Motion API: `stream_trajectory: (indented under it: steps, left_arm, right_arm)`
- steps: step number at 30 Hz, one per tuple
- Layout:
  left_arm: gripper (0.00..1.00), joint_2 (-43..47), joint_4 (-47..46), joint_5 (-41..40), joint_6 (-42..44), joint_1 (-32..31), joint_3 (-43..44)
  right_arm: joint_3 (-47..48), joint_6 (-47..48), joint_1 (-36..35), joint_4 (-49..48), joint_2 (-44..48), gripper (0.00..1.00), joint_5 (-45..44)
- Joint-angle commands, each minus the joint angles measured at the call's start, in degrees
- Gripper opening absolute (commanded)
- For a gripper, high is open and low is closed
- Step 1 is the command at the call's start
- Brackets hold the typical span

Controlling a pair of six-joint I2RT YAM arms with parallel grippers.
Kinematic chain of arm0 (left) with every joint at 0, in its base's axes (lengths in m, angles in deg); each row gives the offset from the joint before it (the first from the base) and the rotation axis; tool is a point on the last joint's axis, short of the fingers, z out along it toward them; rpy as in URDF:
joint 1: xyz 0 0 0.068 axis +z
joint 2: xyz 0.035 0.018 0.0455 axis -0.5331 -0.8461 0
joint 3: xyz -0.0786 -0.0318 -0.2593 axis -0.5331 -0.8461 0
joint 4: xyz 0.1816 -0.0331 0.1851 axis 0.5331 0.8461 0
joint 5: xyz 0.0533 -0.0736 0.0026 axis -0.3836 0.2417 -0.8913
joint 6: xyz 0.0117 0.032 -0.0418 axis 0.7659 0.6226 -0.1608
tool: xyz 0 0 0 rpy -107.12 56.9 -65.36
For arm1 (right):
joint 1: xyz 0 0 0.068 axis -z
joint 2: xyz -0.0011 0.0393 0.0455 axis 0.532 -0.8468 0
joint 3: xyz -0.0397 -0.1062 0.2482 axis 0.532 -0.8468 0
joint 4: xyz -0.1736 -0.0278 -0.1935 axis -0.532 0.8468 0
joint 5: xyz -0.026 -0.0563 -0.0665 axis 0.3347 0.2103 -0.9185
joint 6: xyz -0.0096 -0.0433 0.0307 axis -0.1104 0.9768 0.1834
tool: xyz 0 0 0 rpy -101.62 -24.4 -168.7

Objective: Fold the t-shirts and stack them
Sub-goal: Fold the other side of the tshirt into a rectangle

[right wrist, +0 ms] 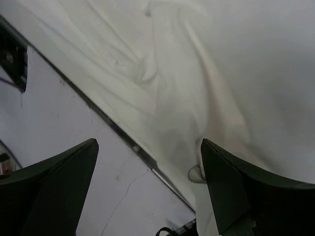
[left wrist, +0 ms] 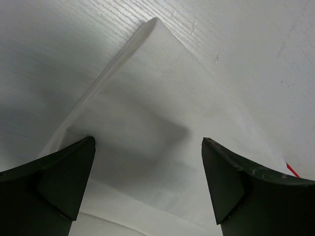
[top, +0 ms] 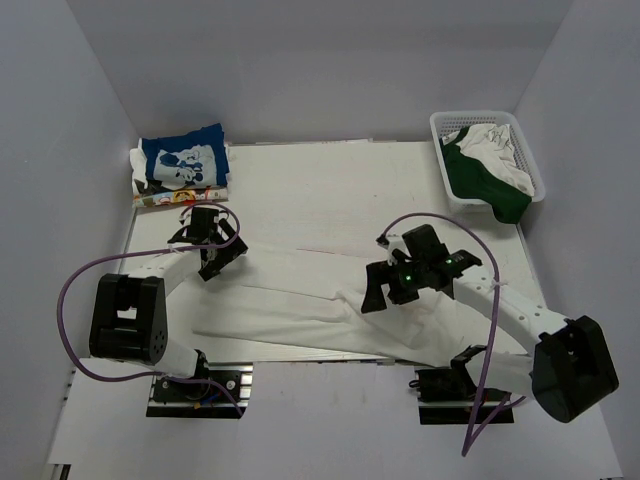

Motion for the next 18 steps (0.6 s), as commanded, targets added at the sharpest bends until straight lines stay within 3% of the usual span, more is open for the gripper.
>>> stream_trajectory:
  steps: [1, 5, 9, 15, 18]
  left_arm:
    - [1.00, -1.62, 4.95, -2.90, 1.07, 0.73, -1.43]
    - [1.00, -1.62, 4.95, -3.42, 1.07, 0.73, -1.43]
    - [1.00, -2.67, 5.47, -3.42, 1.07, 0.73, -0.74]
    - [1.00, -2.68, 6.09, -4.48, 1.07, 0.73, 0.41]
    - [1.00, -1.97, 6.09, -4.48, 1.07, 0.73, 0.41]
  right_arm:
    - [-1.96, 0.05, -3.66, 2.68, 2.59, 0.90, 6.58]
    - [-3.64, -2.41, -8.86, 2.52, 3.65, 0.90, 11.49]
    - [-4.34, -4.43, -16.07, -3.96, 0.50, 0.90, 13.26]
    - [2.41, -1.27, -22.23, -9.07, -7.41, 0.90, 11.15]
    - [7.24, 0.14, -23.37, -6.82, -10.05, 0.90, 8.28]
